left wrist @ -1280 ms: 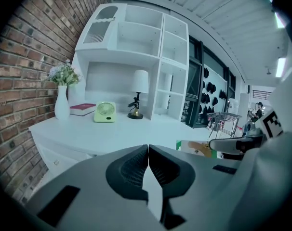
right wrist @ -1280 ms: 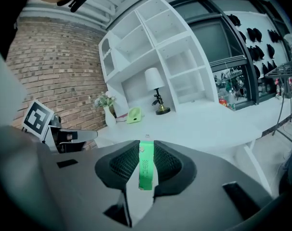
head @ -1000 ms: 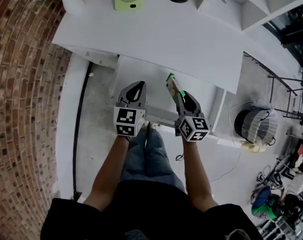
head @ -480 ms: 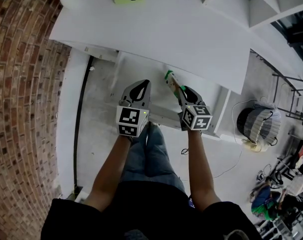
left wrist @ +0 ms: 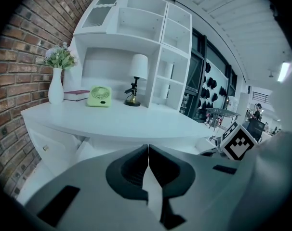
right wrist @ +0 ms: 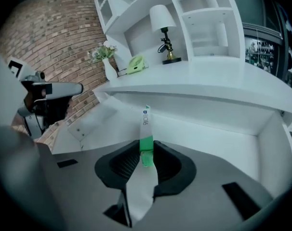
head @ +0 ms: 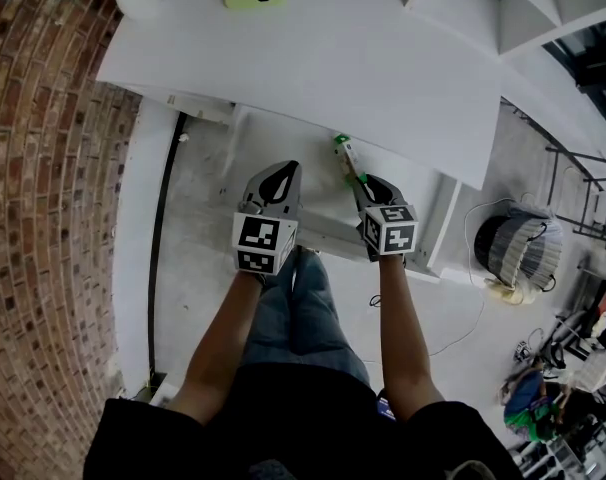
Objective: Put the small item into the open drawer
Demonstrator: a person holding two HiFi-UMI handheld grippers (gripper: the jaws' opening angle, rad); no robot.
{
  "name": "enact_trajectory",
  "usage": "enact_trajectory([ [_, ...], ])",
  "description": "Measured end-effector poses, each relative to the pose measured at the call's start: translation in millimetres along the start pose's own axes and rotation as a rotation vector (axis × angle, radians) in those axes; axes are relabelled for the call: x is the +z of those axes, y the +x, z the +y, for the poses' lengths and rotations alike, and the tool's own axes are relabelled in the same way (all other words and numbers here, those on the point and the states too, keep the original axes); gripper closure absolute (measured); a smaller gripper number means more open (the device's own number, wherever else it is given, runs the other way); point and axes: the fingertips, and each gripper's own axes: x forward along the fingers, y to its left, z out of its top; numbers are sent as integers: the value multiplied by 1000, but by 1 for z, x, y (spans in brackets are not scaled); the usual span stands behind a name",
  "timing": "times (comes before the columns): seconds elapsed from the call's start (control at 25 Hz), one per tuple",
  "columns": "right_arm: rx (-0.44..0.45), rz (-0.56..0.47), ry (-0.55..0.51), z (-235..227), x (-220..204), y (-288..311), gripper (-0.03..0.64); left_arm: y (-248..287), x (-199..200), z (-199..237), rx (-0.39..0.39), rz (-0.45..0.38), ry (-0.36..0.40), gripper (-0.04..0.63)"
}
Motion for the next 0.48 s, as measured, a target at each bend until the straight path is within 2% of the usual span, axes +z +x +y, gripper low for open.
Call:
enact_trajectory([
  [0.08,3,9,15,-2,-3,0,526,0,-1,-2,-1,4,-1,572],
  [0.32,-72,15,-5,-14,-2,1,519,-1,-3,-1,4,5,-2,571],
  [0.48,-106,19,-10,-20,-2,-1,453,-2,-3,-4,2,8,-7,571],
])
